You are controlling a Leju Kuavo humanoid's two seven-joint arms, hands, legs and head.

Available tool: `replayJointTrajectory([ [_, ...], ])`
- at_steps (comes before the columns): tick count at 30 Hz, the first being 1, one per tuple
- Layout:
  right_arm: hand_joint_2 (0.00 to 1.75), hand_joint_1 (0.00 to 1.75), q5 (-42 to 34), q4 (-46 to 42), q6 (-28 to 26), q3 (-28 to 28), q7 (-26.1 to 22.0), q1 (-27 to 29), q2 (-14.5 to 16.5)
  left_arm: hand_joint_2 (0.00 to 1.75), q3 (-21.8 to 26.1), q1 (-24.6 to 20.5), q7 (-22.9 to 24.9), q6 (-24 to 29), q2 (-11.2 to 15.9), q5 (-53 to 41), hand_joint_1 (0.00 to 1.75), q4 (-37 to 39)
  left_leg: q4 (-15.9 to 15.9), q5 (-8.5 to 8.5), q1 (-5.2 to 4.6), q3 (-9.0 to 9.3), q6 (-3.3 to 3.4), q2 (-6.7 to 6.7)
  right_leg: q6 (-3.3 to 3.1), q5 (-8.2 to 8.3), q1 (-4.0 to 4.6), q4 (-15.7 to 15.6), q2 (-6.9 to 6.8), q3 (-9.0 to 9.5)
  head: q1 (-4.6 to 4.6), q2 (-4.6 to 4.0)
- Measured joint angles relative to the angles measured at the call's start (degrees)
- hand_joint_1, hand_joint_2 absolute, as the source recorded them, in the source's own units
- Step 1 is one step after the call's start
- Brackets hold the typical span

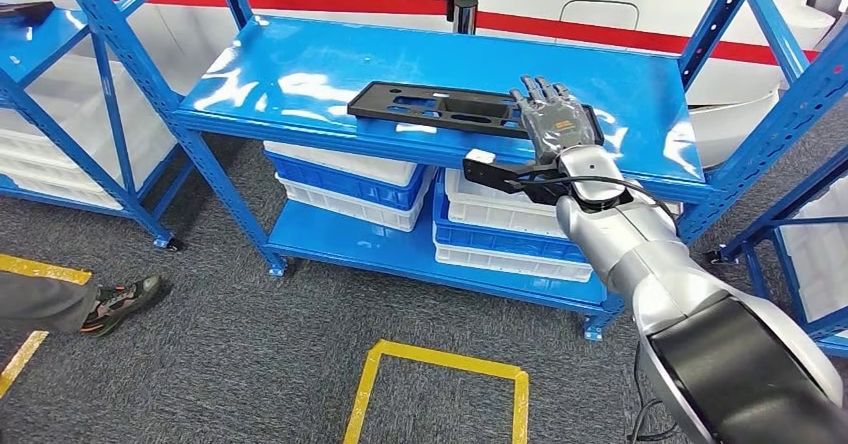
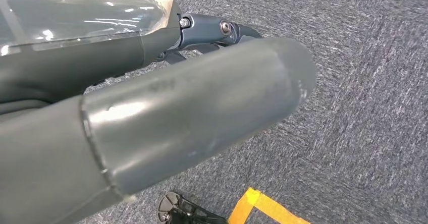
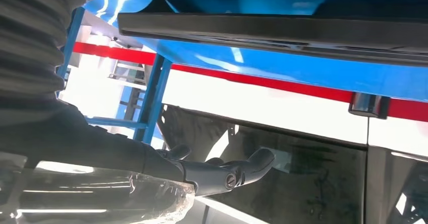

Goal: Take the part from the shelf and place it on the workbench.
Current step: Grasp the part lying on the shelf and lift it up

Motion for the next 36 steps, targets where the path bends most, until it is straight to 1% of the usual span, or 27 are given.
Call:
replayJointTrajectory([
  [9, 1.75, 0.00, 0.2, 0.0, 0.0, 0.0, 0.0, 0.0, 0.2, 0.00, 0.5, 0.0, 0.0, 0.0, 0.0, 0.0, 0.00, 0.0, 0.0, -0.02, -0.13, -0.02, 0.05, 0.00, 0.02, 0.00, -0.07, -0.1, 0.00, 0.01, 0.01, 0.00],
  [36, 1.75, 0.00, 0.4, 0.0, 0.0, -0.7, 0.0, 0.0, 0.1, 0.00, 1.1, 0.0, -0.6, -0.4, 0.0, 0.7, 0.00, 0.0, 0.0, -0.04, -0.13, 0.00, 0.06, 0.00, 0.02, 0.00, -0.21, -0.1, 0.00, 0.00, -0.01, 0.00],
])
